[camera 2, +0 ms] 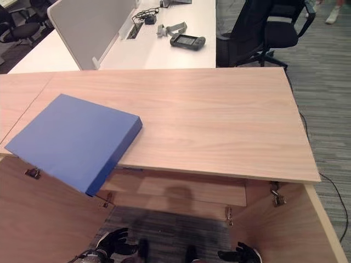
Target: Put the empty folder in the office cabinet
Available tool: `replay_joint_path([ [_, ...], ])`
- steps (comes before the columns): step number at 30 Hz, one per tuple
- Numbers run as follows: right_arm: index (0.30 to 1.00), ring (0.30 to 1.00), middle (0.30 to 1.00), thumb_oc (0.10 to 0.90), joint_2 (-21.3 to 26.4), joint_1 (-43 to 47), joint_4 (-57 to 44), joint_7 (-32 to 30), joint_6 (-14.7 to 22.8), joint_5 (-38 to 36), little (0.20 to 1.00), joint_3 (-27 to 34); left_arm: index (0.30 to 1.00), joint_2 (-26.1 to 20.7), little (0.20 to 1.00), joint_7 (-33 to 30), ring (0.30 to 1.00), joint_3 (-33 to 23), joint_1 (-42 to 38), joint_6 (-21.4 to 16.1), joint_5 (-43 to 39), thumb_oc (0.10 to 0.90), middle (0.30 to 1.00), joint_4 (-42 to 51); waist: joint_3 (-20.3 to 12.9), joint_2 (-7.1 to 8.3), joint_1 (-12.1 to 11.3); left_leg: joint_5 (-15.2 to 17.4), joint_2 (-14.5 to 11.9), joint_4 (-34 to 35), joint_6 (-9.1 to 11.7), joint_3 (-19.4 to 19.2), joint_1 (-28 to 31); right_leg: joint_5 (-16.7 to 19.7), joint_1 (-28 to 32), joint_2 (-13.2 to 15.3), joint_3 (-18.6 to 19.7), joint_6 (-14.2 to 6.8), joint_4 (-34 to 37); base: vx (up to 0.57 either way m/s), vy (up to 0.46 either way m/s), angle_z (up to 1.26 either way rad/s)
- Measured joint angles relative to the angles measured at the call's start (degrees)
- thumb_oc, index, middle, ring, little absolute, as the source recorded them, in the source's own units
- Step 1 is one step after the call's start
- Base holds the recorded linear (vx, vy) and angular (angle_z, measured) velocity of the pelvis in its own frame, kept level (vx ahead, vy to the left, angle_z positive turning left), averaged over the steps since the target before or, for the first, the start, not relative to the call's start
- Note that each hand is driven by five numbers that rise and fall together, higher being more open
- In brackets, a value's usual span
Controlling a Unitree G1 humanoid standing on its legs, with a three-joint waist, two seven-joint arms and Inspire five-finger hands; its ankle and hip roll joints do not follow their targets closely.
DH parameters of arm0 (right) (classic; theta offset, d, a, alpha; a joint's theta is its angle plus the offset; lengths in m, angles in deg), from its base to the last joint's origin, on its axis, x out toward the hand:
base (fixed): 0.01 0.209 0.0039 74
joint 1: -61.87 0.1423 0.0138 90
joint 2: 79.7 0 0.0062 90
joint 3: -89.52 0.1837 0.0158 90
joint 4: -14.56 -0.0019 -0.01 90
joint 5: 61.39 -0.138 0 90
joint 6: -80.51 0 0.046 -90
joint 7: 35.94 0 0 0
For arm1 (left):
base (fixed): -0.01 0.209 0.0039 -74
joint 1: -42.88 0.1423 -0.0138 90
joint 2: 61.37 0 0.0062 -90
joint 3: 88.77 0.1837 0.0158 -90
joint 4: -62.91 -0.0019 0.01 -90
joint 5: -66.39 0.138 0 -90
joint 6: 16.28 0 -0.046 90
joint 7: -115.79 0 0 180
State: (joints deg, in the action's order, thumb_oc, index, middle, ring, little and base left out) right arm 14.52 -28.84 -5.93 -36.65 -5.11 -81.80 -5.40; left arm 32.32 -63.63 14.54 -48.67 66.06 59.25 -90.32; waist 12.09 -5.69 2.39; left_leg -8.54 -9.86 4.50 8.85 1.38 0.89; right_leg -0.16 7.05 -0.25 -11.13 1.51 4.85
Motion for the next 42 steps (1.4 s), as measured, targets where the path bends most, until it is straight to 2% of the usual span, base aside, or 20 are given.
replay_joint_path([
  [1, 0.900, 0.900, 0.900, 0.800, -0.83, -0.13, 0.01, 0.18, -0.01, 0.00, 0.900, 0.01, 0.900, -0.68, 0.900, -0.17, 0.900, -0.12, -0.09, 0.00, 0.68, 0.800, 0.900, 0.53, -0.01, 1.14, -0.11, 0.72, 1.23, 0.03, -1.11, -0.37, 0.07, 0.03, 0.02, 1.37, 0.00, -0.94, 0.02, 0.05, 0.029, 0.08],
  [3, 0.900, 0.900, 0.900, 0.800, -2.27, -0.18, -0.05, 0.34, -0.01, 0.01, 0.900, 0.04, 0.900, -1.47, 0.900, -0.12, 0.900, -0.04, 0.11, 0.21, 0.71, 0.800, 0.900, 0.14, -0.25, 2.00, -0.85, 1.69, 2.51, 0.04, -2.24, -0.37, 0.36, -0.01, 0.12, 2.76, 0.64, -2.29, 0.04, 0.06, 0.051, 0.02],
  [8, 0.900, 0.900, 0.900, 0.800, -4.23, 0.36, -0.71, 0.98, -0.04, 0.03, 0.900, -0.01, 0.900, -2.42, 0.900, -0.18, 0.900, -0.11, 2.89, 0.26, 0.71, 0.800, 0.900, 0.15, -0.65, 1.52, -1.11, 4.55, 4.12, 0.36, -4.32, -1.10, 1.09, 0.57, 0.55, 4.49, 2.13, -4.24, 0.06, 0.03, 0.009, -0.08],
  [16, 0.900, 0.900, 0.900, 0.800, -4.02, -3.12, -1.85, 0.95, -0.03, 0.02, 0.900, -1.19, 0.900, -2.18, 0.900, -0.17, 0.900, -0.05, 5.99, 0.16, 0.58, 0.800, 0.900, 0.35, -4.54, 0.33, -1.20, 4.24, 3.39, 0.36, -4.75, -0.66, -0.18, 0.74, -0.51, 3.48, 2.22, -3.85, 0.04, -0.05, -0.060, 0.00],
  [20, 0.900, 0.900, 0.900, 0.800, -3.69, -3.37, -2.01, 0.90, -0.03, 0.03, 0.900, -1.42, 0.900, -2.06, 0.900, -0.16, 0.900, -0.04, 4.92, 0.12, 0.43, 0.800, 0.900, 0.26, -4.51, -0.50, -1.26, 2.11, 2.94, 0.04, -3.06, 1.33, -2.48, 1.06, -1.96, 2.72, 0.44, -3.39, 0.03, -0.20, -0.010, 0.24],
  [22, 0.900, 0.900, 0.900, 0.800, -2.42, -2.56, -2.09, 0.91, 0.02, 0.03, 0.900, -1.71, 0.900, -1.61, 0.900, -0.15, 0.900, -0.01, 3.41, 0.17, -0.86, 0.800, 0.900, 0.04, -4.09, -1.58, -1.24, 0.24, 2.92, 0.04, -2.25, 3.09, -4.68, 1.50, -3.75, 2.56, -1.08, -2.91, -0.39, -0.31, 0.041, 0.38],
  [23, 0.900, 0.900, 0.900, 0.800, -1.84, -1.66, -1.94, 0.88, 0.03, 0.06, 0.900, -1.80, 0.900, -1.40, 0.900, -0.24, 0.900, -0.01, 2.09, 0.15, -1.69, 0.800, 0.900, -0.23, -3.88, -1.66, -1.14, -2.48, 3.29, 0.04, 1.08, 3.98, -6.66, 0.97, -5.74, 3.34, -2.05, -2.67, -1.86, -0.26, 0.070, 0.43],
  [24, 0.900, 0.900, 0.900, 0.800, -1.65, -0.77, -1.95, 0.86, 0.01, 0.10, 0.900, -1.81, 0.900, -1.46, 0.900, -0.28, 0.900, -0.04, 0.60, 0.12, -1.70, 0.800, 0.900, -0.34, -3.21, 0.00, -0.89, -4.92, 3.99, 0.08, 6.12, 4.83, -8.24, 2.24, -7.46, 5.12, -3.55, -0.85, -1.46, -0.26, 0.068, 0.30],
  [26, 0.900, 0.900, 0.900, 0.800, -1.80, 1.57, -2.56, 0.87, 0.80, 0.17, 0.900, -1.20, 0.900, -1.90, 0.900, -0.04, 0.900, -0.06, -0.67, 0.27, -1.65, 0.800, 0.900, -1.23, -1.31, 3.57, -0.72, 5.46, 5.95, -13.78, 2.34, 1.78, -9.68, 3.83, -7.67, 9.11, -2.30, -0.75, -0.67, -0.23, 0.147, -0.09],
  [27, 0.900, 0.900, 0.900, 0.800, -1.14, 1.06, -3.51, 0.94, 1.36, 0.16, 0.900, -0.68, 0.900, -1.40, 0.900, -0.03, 0.900, -0.01, -0.52, 0.28, -1.63, 0.800, 0.900, -1.87, -1.00, 3.77, 0.53, 9.68, 3.87, -20.47, 3.68, 2.01, -7.71, 4.43, -7.13, 9.33, -2.64, -1.04, -0.44, -0.30, 0.226, 0.00],
  [28, 0.900, 0.900, 0.900, 0.800, 0.07, 0.18, -3.66, 0.81, 1.32, -0.02, 0.900, 0.59, 0.900, -0.14, 0.900, -0.17, 0.900, -0.05, -0.30, 0.20, -1.61, 0.800, 0.900, -1.95, -1.08, 2.42, 2.98, 13.61, 1.40, -25.11, 5.58, 1.81, -2.83, 4.54, -6.67, 9.07, -3.50, -2.20, -1.60, -0.21, 0.210, 0.22],
  [29, 0.900, 0.900, 0.900, 0.800, 0.52, 0.08, -3.33, 0.94, 1.37, -0.03, 0.900, 0.74, 0.900, 0.16, 0.900, -0.09, 0.900, 0.04, 0.05, 0.13, -1.59, 0.800, 0.900, -1.80, -1.06, 2.02, 3.57, 14.03, 0.84, -24.85, 4.66, 1.29, -1.11, 3.66, -6.64, 9.17, -3.61, -2.49, -2.35, -0.12, 0.166, 0.49],
  [30, 0.900, 0.900, 0.900, 0.800, 1.05, -0.90, -3.29, 0.76, 1.01, -0.07, 0.900, 1.43, 0.900, 0.61, 0.900, 0.11, 0.900, 0.83, -0.64, 0.13, -1.53, 0.800, 0.900, -1.15, -1.40, 1.19, 5.36, 14.94, -0.33, -20.51, 3.18, -1.13, 2.23, 3.55, -7.64, 9.17, -4.16, -3.45, -3.81, -0.14, 0.180, 0.35],
  [31, 0.900, 0.900, 0.900, 0.800, 1.05, -0.91, -3.29, 0.76, 0.98, -0.07, 0.900, 1.44, 0.900, 0.61, 0.900, 0.11, 0.900, 0.84, -0.64, 0.13, -1.53, 0.800, 0.900, -1.14, -1.41, 1.18, 5.38, 14.98, -0.33, -20.34, 3.11, -1.19, 2.29, 3.58, -7.66, 9.17, -4.17, -3.48, -3.85, -0.14, 0.177, 0.50],
  [32, 0.900, 0.900, 0.900, 0.800, 1.01, -2.18, -3.05, 0.82, 0.02, -0.08, 0.900, 2.58, 0.900, 0.52, 0.900, 0.09, 0.900, 1.08, -2.66, 0.07, -1.49, 0.800, 0.900, -0.34, -1.89, 0.52, 5.34, 15.70, 0.05, -7.27, 0.62, -5.31, 7.45, 3.68, -11.26, 9.99, -4.09, -5.63, -7.99, -0.15, 0.172, 0.25],
  [35, 0.900, 0.900, 0.900, 0.800, -0.94, -1.78, -0.70, 1.08, -0.99, -0.08, 0.900, 2.71, 0.900, -0.73, 0.900, -0.01, 0.900, 1.02, -2.91, -0.07, -1.49, 0.800, 0.900, 0.40, -1.78, 3.15, 4.58, 15.77, 2.57, -3.47, -2.42, -5.59, 8.46, 4.48, -13.33, 12.72, -3.01, -7.74, -9.68, -0.11, 0.133, 0.04],
  [36, 0.900, 0.900, 0.900, 0.800, -2.49, -2.47, 0.21, 1.18, -0.99, -0.10, 0.900, 2.73, 0.900, -1.53, 0.900, 0.00, 0.900, 1.04, -2.15, 0.17, -1.49, 0.800, 0.900, 0.17, -1.84, 5.37, 4.14, 15.45, 5.27, -3.25, -3.61, -5.71, 8.93, 5.40, -13.54, 14.98, -1.39, -8.75, -9.70, -0.14, 0.156, -0.14],
  [37, 0.900, 0.900, 0.900, 0.800, -3.11, -2.31, 0.46, 1.17, -1.00, -0.13, 0.900, 2.83, 0.900, -1.90, 0.900, 0.06, 0.900, 1.06, -1.38, 0.19, -1.47, 0.800, 0.900, 0.14, -1.73, 5.98, 3.72, 15.34, 6.26, -2.97, -4.09, -6.02, 9.22, 5.99, -13.50, 15.90, -0.70, -9.51, -9.60, -0.13, 0.136, -0.12],
  [40, 0.900, 0.900, 0.900, 0.800, -4.25, -3.37, 0.51, 1.47, -0.97, -0.61, 0.900, 3.37, 0.900, -3.08, 0.900, -0.03, 0.900, 0.74, 1.31, 0.23, -1.40, 0.800, 0.900, -1.43, -1.80, 6.44, 3.63, 14.23, 8.90, -1.08, -5.67, -5.94, 10.10, 7.74, -12.81, 17.86, 0.35, -11.14, -8.29, -0.25, 0.171, -0.01],
  [42, 0.900, 0.900, 0.900, 0.800, -3.79, -3.29, 0.64, 1.06, -0.87, -0.67, 0.900, 3.68, 0.900, -3.55, 0.900, -0.06, 0.900, 0.22, 2.55, 0.45, -1.40, 0.800, 0.900, -1.89, -1.41, 5.70, 3.47, 13.92, 9.32, -1.17, -6.12, -5.95, 9.95, 8.46, -13.25, 18.16, 2.36, -11.52, -9.10, -0.36, 0.216, 0.01],
])
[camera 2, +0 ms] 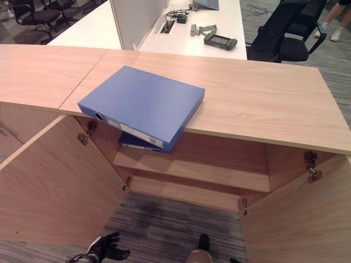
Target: Put the empty folder in the office cabinet
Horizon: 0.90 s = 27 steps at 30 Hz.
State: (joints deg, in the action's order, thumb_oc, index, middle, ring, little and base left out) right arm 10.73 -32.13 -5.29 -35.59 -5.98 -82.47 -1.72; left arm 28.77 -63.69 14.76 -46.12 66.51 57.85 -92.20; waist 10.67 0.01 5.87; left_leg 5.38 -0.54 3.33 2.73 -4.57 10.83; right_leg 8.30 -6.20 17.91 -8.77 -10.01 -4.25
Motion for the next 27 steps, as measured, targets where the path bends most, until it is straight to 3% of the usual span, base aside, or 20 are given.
replay_joint_path([
  [2, 0.900, 0.900, 0.900, 0.800, 0.05, 0.52, -0.17, -0.21, 0.32, -0.94, 0.900, 0.03, 0.900, -0.54, 0.900, 0.09, 0.900, -0.20, -0.02, 0.03, 0.07, 0.800, 0.900, -0.12, 0.33, -0.46, -1.07, 0.11, -0.07, -0.84, -0.33, -0.92, -0.97, 2.34, -0.63, -0.88, 2.53, 0.54, 1.31, -0.17, 0.112, -0.18],
  [4, 0.900, 0.900, 0.900, 0.800, -0.40, 1.15, -0.15, -0.21, 0.39, -1.60, 0.900, -0.30, 0.900, -1.05, 0.900, 0.07, 0.900, -0.41, -0.20, 0.14, 0.48, 0.800, 0.900, -0.19, 0.48, -0.11, -2.02, 0.11, -0.16, -1.29, -0.37, -1.86, -0.85, 3.73, -0.52, -1.66, 2.03, 1.08, 1.88, -0.15, 0.079, -0.20],
  [6, 0.900, 0.900, 0.900, 0.800, -0.07, 1.62, -0.12, -0.38, 0.72, -1.57, 0.900, -0.31, 0.900, -0.80, 0.900, 0.08, 0.900, -0.36, -0.37, 0.11, 0.50, 0.800, 0.900, 0.05, 0.38, -0.65, -3.11, 0.87, -1.73, -2.11, -1.40, -3.85, -1.99, 7.49, -1.36, -3.08, 1.59, 0.66, 4.40, -0.06, -0.005, -0.39],
  [7, 0.900, 0.900, 0.900, 0.800, -0.26, 2.42, -0.05, -0.44, 0.73, -1.61, 0.900, -0.46, 0.900, -0.60, 0.900, 0.11, 0.900, -0.36, -0.32, 0.33, 0.88, 0.800, 0.900, 0.06, 0.34, -1.53, -3.37, -0.37, -3.78, -1.36, -1.18, -4.43, -2.69, 1.33, -1.63, -4.60, 0.31, 0.47, 0.40, -0.07, -0.035, -0.27],
  [8, 0.900, 0.900, 0.900, 0.800, -0.37, 1.46, 0.04, -0.69, 0.24, -1.63, 0.900, -0.23, 0.900, -0.27, 0.900, 0.01, 0.900, -0.64, -0.19, 0.15, 0.90, 0.800, 0.900, 0.75, -0.82, -2.90, -4.65, -1.59, -6.09, 0.10, 0.28, -4.61, -2.63, -6.51, -2.06, -7.73, -1.53, 2.41, -7.44, -0.01, -0.056, -0.10],
  [9, 0.900, 0.900, 0.900, 0.800, -0.34, 1.29, 0.02, -0.75, 0.17, -1.58, 0.900, -0.41, 0.900, -0.57, 0.900, 0.18, 0.900, -0.62, -0.08, -0.03, 0.89, 0.800, 0.900, 1.27, -1.31, -2.35, -5.14, -2.18, -6.22, 0.26, 1.25, -4.74, -2.65, -8.06, -1.09, -8.53, -2.56, 2.90, -7.29, 0.05, -0.068, -0.27],
  [10, 0.900, 0.900, 0.900, 0.800, -0.14, 1.56, -0.11, -0.82, 0.25, -1.59, 0.900, -0.53, 0.900, -0.54, 0.900, 0.12, 0.900, -1.06, -0.15, 0.09, 0.87, 0.800, 0.900, 0.78, -1.25, -1.46, -5.95, -2.25, -6.39, 0.23, 1.84, -5.03, -2.64, -8.06, 0.25, -9.26, -2.40, 5.47, -3.71, 0.05, -0.050, -0.22],
  [14, 0.900, 0.900, 0.900, 0.800, 1.02, 2.96, -1.46, -0.83, 0.62, -1.58, 0.900, -1.96, 0.900, 1.59, 0.900, 0.33, 0.900, -1.75, -0.25, 0.50, 0.87, 0.800, 0.900, 0.41, -2.05, -2.46, -6.09, -3.23, -7.44, 1.12, 2.42, -5.59, -2.48, -4.47, 3.25, -11.66, -1.96, 6.23, 2.77, 0.03, -0.045, -0.10],
  [20, 0.900, 0.900, 0.900, 0.800, -0.45, 2.66, -2.47, -0.14, 0.66, -1.53, 0.900, -2.50, 0.900, 1.60, 0.900, 0.16, 0.900, -1.65, -0.41, 0.51, 0.88, 0.800, 0.900, 2.07, -2.72, -2.17, -6.01, -3.33, -6.17, 1.19, 2.27, -5.29, -0.80, -1.24, 7.85, -10.70, -1.99, 5.00, 9.13, 0.03, -0.039, 0.01],
  [27, 0.900, 0.900, 0.900, 0.800, -0.70, 0.46, -2.47, -0.07, 0.29, -1.42, 0.900, -3.68, 0.900, 0.67, 0.900, -0.08, 0.900, -0.33, 2.31, 0.91, 1.22, 0.800, 0.900, 11.77, -4.01, -1.70, -6.22, -3.64, -5.47, 1.14, 1.89, -4.53, -0.25, -0.66, 8.80, -10.09, -2.56, 5.27, 9.16, 0.01, -0.057, 0.06],
])
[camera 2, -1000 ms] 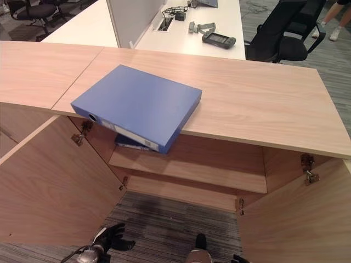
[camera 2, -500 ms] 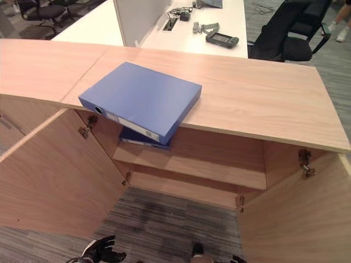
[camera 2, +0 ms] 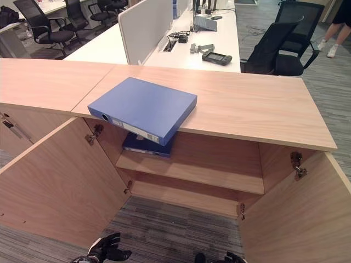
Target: Put the empty folder in the office cabinet
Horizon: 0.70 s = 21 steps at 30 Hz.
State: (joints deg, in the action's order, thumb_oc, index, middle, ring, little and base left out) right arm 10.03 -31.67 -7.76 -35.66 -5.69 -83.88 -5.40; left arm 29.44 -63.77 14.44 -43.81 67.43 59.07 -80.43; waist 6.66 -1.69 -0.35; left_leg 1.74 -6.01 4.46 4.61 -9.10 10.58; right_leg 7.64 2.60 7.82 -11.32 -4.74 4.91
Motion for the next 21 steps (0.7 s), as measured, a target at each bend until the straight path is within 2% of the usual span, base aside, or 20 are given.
replay_joint_path([
  [5, 0.900, 0.900, 0.900, 0.800, 0.03, -0.84, -2.53, -0.12, 0.25, 1.10, 0.900, 0.20, 0.900, -4.51, 0.900, -1.09, 0.900, -0.26, 3.24, -0.10, 5.98, 0.800, 0.900, 23.50, -0.03, 0.06, -0.76, -0.58, -0.13, 0.11, 0.11, 0.53, -0.21, 0.33, 0.13, 0.03, -0.39, 0.19, 0.03, -0.01, -0.068, 0.04],
  [7, 0.900, 0.900, 0.900, 0.800, -0.17, -1.27, -2.51, -0.66, 0.43, 1.69, 0.900, 0.19, 0.900, -4.14, 0.900, -4.87, 0.900, -3.72, 3.13, -1.39, 10.13, 0.800, 0.900, 28.60, -0.28, 0.17, -1.40, -0.78, -0.27, 0.22, 0.19, 0.81, -0.25, 0.34, 0.25, 0.04, -0.63, 0.19, 0.05, 0.01, -0.064, 0.07],
  [11, 0.900, 0.900, 0.900, 0.800, -1.10, -1.99, -2.49, -1.58, 1.20, 2.12, 0.900, 0.04, 0.900, -6.31, 0.900, -12.45, 0.900, -6.00, 2.80, -2.30, 18.59, 0.800, 0.900, 31.85, -1.04, 0.68, -1.54, -1.01, -0.30, 0.24, 0.30, 1.61, -0.33, 0.27, 0.57, -0.05, -1.35, 0.14, 0.34, 0.02, -0.051, 0.10],
  [12, 0.900, 0.900, 0.900, 0.800, -1.47, -2.50, -2.49, -1.82, 1.83, 2.26, 0.900, -0.12, 0.900, -8.83, 0.900, -14.98, 0.900, -6.03, 2.89, -2.30, 24.44, 0.800, 0.900, 33.89, -1.16, 1.06, -1.59, -1.02, -0.44, 0.27, 0.33, 1.67, -0.37, -0.04, 0.59, -0.07, -1.50, -0.28, 0.44, 0.02, -0.037, 0.06],
  [15, 0.900, 0.900, 0.900, 0.800, -1.86, -3.15, -2.47, -1.96, 2.12, 2.27, 0.900, -0.66, 0.900, -11.29, 0.900, -17.83, 0.900, -6.33, 2.97, -2.41, 29.30, 0.800, 0.900, 36.68, -1.54, 1.51, -1.85, -1.09, -0.51, 0.27, 0.36, 1.77, -0.31, -0.03, 0.72, -0.04, -1.64, -0.27, 0.45, 0.01, -0.027, 0.03],
  [16, 0.900, 0.900, 0.900, 0.800, -2.11, -3.25, -2.45, -1.95, 2.17, 2.27, 0.900, -1.33, 0.900, -13.59, 0.900, -19.26, 0.900, -6.42, 2.93, -2.54, 32.86, 0.800, 0.900, 38.51, -1.79, 1.78, -1.83, -1.12, -0.52, 0.27, 0.34, 1.75, -0.27, -0.02, 0.76, 0.02, -1.60, -0.26, 0.45, 0.02, -0.043, -0.01],
  [21, 0.900, 0.900, 0.900, 0.800, -2.48, -3.87, -2.45, -1.75, 2.37, 2.20, 0.900, -2.14, 0.900, -17.74, 0.900, -22.60, 0.900, -6.77, 2.26, -2.70, 41.23, 0.800, 0.900, 44.00, -1.99, 1.87, -1.66, -1.33, -0.43, 0.26, 0.37, 1.65, 0.18, 0.18, 1.14, -0.03, -1.48, -0.01, 0.45, 0.00, -0.009, 0.00],
])
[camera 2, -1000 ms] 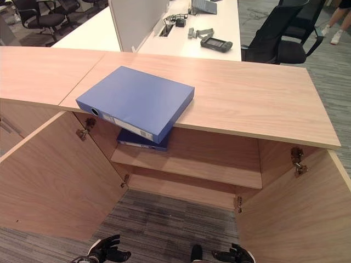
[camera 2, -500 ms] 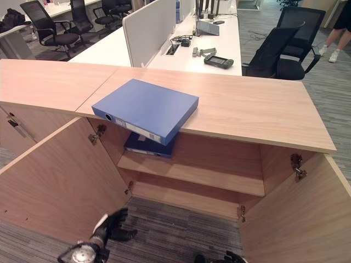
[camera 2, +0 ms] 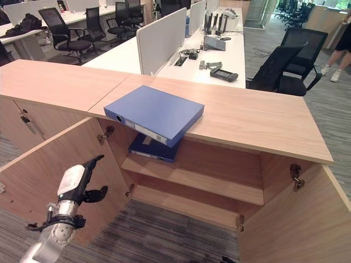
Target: Put the empty folder in the office cabinet
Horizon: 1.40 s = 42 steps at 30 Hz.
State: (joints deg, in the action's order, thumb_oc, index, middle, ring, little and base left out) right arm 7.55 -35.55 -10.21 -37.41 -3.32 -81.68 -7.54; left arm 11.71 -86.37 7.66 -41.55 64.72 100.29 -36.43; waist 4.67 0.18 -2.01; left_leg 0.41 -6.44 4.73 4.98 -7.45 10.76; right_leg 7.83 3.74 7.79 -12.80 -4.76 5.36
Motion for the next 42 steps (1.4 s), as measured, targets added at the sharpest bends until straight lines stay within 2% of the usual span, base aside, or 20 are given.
replay_joint_path([
  [5, 0.900, 0.900, 0.900, 0.800, 0.03, -0.35, 0.09, 0.24, 0.17, -0.03, 0.900, -0.62, 0.900, -2.27, 0.900, -1.45, 0.900, 0.13, -3.31, -0.92, 4.70, 0.800, 0.900, 2.70, -0.09, -0.18, 0.22, -0.03, 0.03, 0.02, 0.06, -0.17, 0.59, 0.11, 0.50, -0.16, 0.16, 0.16, 0.01, 0.00, -0.002, -0.02],
  [10, 0.900, 0.900, 0.900, 0.800, 0.06, -0.33, 0.18, 0.41, 1.12, 0.03, 0.900, -1.28, 0.900, -7.48, 0.900, -2.23, 0.900, 0.77, -8.08, -1.51, 8.25, 0.800, 0.900, 3.28, -0.26, -0.49, 0.79, 0.17, -0.36, 0.06, 0.25, -1.65, 1.33, 0.03, 0.47, -0.48, 1.31, -0.11, 0.01, 0.02, -0.005, -0.12],
  [15, 0.900, 0.900, 0.900, 0.800, 0.11, -0.59, 0.21, 0.62, 1.46, 0.03, 0.900, -1.31, 0.900, -12.56, 0.900, -2.36, 0.900, 5.33, -14.62, -2.63, 9.79, 0.800, 0.900, 3.46, -0.61, -0.91, 2.02, 0.19, -0.10, 0.06, 0.28, -1.93, 1.45, 0.20, 0.45, -0.52, 1.56, 0.00, 0.01, 0.02, 0.000, -0.01],
  [22, 0.900, 0.900, 0.900, 0.800, 0.24, -0.28, 0.34, 0.68, 1.88, 0.02, 0.900, -1.40, 0.900, -13.50, 0.900, -2.23, 0.900, 10.25, -18.78, -3.05, 11.61, 0.800, 0.900, 2.62, -1.14, -1.46, 3.36, 0.18, -0.02, 0.06, 0.29, -2.44, 1.68, 0.35, 0.39, -0.57, 2.10, 0.09, 0.00, 0.02, 0.002, -0.03],
  [27, 0.900, 0.900, 0.900, 0.800, 0.25, -0.20, 0.55, 0.68, 2.10, 0.00, 0.900, -1.45, 0.900, -13.47, 0.900, -2.22, 0.900, 16.73, -24.83, -2.81, 11.67, 0.800, 0.900, 0.17, -1.38, -1.60, 4.07, 0.21, 0.00, 0.07, 0.33, -2.62, 1.95, 0.37, 0.40, -0.60, 2.55, 0.05, 0.00, 0.01, 0.001, -0.02],
  [30, 0.900, 0.900, 0.900, 0.800, 0.26, 0.09, 0.54, 0.65, 2.12, -0.15, 0.900, -1.42, 0.900, -13.28, 0.900, -2.22, 0.900, 17.29, -25.40, -2.81, 11.67, 0.800, 0.900, -0.72, -1.82, -1.86, 5.21, 0.26, -0.01, 0.07, 0.36, -2.78, 2.04, 0.38, 0.34, -0.63, 2.74, 0.05, 0.00, 0.02, 0.006, -0.04],
  [34, 0.900, 0.900, 0.900, 0.800, 0.36, -0.13, 0.58, 0.63, 2.11, -0.16, 0.900, -1.40, 0.900, -12.95, 0.900, -2.11, 0.900, 20.58, -27.90, -2.38, 11.64, 0.800, 0.900, -4.41, -2.52, -2.08, 5.30, 0.29, -0.01, 0.08, 0.37, -2.97, 2.15, 0.38, 0.34, -0.65, 2.87, 0.05, 0.00, 0.03, 0.008, -0.03],
  [42, 0.900, 0.900, 0.900, 0.800, 0.61, -0.42, 0.64, 0.62, 2.07, -0.16, 0.900, -1.22, 0.900, -12.97, 0.900, -2.08, 0.900, 22.69, -29.81, -1.32, 11.65, 0.800, 0.900, -8.25, -2.73, -1.86, 5.95, 0.38, 0.05, 0.08, 0.38, -3.37, 2.05, 0.54, -0.06, -0.64, 3.31, -0.04, -0.01, 0.01, 0.002, -0.02],
])
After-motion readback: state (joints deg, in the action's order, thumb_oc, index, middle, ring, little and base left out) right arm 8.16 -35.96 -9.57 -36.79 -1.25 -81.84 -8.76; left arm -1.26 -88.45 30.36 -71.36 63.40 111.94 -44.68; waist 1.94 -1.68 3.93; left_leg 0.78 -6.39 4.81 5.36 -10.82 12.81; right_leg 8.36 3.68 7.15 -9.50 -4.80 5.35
